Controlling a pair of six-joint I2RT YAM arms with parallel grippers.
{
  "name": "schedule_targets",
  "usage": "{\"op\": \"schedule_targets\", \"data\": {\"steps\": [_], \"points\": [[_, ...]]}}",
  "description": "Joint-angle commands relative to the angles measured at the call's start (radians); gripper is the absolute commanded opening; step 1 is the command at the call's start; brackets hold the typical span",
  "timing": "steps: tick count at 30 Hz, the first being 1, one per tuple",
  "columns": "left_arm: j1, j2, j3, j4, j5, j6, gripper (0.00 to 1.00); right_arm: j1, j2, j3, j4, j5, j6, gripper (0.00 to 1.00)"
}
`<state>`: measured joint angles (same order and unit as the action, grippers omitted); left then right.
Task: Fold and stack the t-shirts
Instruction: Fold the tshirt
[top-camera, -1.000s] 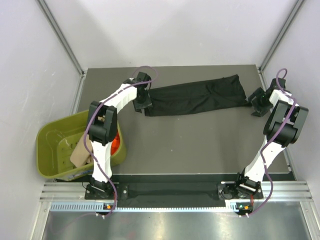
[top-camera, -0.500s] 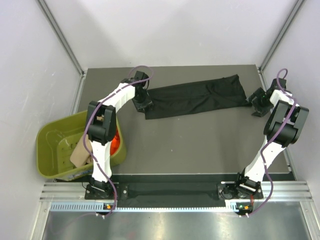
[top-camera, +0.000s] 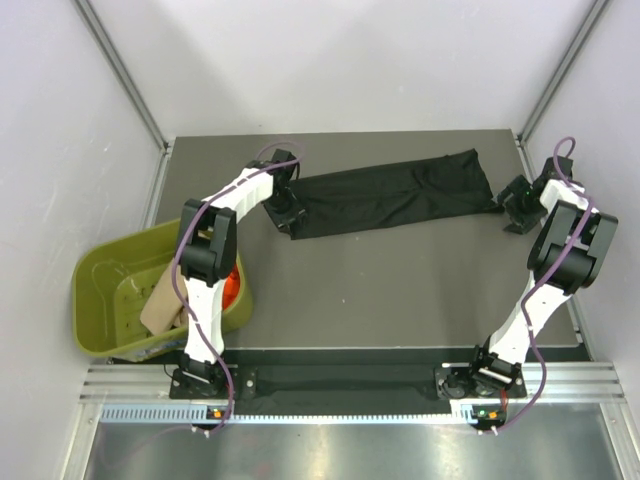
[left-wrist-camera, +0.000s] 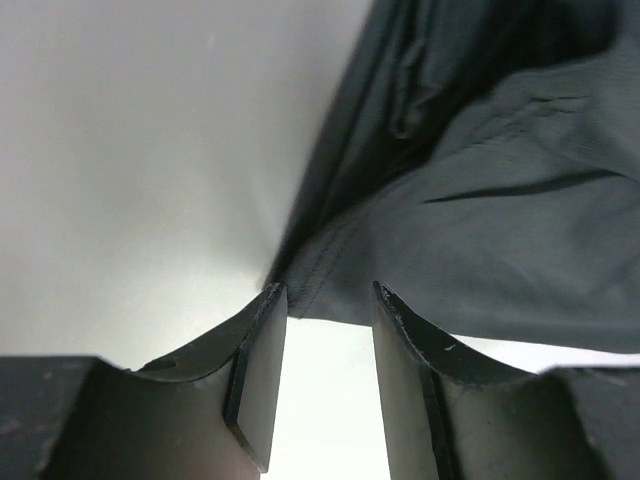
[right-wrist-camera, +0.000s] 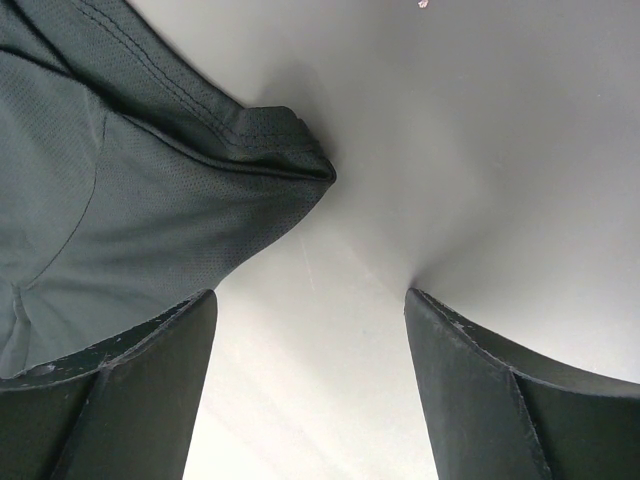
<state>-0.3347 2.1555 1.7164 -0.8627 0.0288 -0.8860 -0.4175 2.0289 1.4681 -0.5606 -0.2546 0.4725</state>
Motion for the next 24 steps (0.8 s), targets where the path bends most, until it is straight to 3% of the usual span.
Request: {"op": "schedule_targets", "data": {"steps": [1,11,16,19,24], "points": [[0.008,-0.009,0.006,-0.067,-0.05,-0.042,0.44,-0.018,-0.016,0.026,0.008,0.0,-0.012,0.76],[0.01,-0.017,-0.058,-0.068,0.008,-0.108,0.48,-0.017,-0.009,0.028,0.014,-0.006,-0.009,0.77],[0.01,-0.003,-0.064,-0.055,0.005,-0.111,0.45,-0.017,-0.004,0.029,0.013,-0.012,-0.005,0.77],[0.01,-0.005,-0.074,-0.032,0.003,-0.094,0.36,-0.017,0.004,0.029,0.016,-0.018,0.011,0.76],[0.008,-0.006,-0.098,-0.006,0.036,-0.059,0.01,-0.015,-0.006,0.006,0.053,-0.011,0.066,0.73]]}}
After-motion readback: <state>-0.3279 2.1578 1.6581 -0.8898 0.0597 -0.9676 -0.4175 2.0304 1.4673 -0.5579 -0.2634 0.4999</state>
